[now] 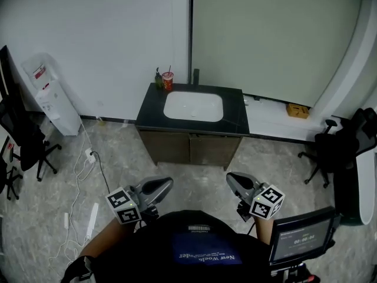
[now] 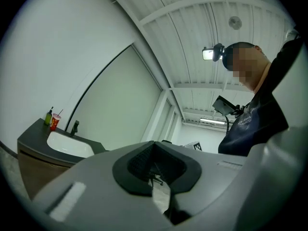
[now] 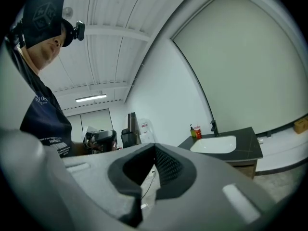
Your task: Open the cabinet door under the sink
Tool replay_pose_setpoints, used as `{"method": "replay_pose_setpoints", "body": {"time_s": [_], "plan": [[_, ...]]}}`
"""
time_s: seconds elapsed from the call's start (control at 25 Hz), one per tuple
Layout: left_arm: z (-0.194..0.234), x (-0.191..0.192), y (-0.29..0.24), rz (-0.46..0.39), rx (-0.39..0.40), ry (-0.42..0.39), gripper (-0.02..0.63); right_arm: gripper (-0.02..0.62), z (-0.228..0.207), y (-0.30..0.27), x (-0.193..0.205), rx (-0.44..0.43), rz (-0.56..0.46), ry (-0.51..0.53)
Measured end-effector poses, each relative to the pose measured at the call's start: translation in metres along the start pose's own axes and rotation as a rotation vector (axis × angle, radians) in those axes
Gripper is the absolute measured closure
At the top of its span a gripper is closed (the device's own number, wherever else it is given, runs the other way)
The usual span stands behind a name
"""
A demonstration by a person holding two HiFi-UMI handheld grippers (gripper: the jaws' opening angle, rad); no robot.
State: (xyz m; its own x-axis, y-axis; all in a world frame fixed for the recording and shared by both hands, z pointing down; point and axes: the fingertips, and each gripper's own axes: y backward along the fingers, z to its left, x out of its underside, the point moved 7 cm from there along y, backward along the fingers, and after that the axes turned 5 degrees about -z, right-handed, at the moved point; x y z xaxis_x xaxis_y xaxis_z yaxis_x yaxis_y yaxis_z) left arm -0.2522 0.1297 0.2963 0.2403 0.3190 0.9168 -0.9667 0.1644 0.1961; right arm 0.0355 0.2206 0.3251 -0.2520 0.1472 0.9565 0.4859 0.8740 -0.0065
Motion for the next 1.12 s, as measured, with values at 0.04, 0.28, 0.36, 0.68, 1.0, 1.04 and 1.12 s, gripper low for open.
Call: {"method": "replay_pose_setpoints", "body": {"time_s": [0.04,0.28,0.36,0.68,1.0,1.04,1.12], "plan": [[0.003,0.002,-0.006,0.008,0.0,0.001,0.606,0.597,-0.006,0.001,0.001,0.001,-0.002,-0.003],[0.039,0.005,-0.042,0.022,0.034,0.024,0.606,0.597,-0.044,-0.006,0.0,0.061,-0.004,-0.032],[0.058,0.005,-0.052,0.025,0.055,0.037,0.606,0.597,-0.053,-0.015,-0.003,0.08,-0.002,-0.022],[0.152,-0.028,-0.096,0.041,0.184,0.049,0.606,0.597,-0.088,-0.066,-0.035,0.218,-0.043,0.004],[0.254,-0.055,-0.118,0.105,0.246,0.053,0.606,0.597,-0.122,-0.146,-0.055,0.304,-0.038,-0.001],[0.266,-0.055,-0.119,0.113,0.246,0.058,0.606,0.597,-0.126,-0.155,-0.056,0.308,-0.032,-0.003],[0.284,-0.053,-0.123,0.132,0.243,0.065,0.606,0.597,-0.134,-0.169,-0.057,0.312,-0.02,-0.012]]}}
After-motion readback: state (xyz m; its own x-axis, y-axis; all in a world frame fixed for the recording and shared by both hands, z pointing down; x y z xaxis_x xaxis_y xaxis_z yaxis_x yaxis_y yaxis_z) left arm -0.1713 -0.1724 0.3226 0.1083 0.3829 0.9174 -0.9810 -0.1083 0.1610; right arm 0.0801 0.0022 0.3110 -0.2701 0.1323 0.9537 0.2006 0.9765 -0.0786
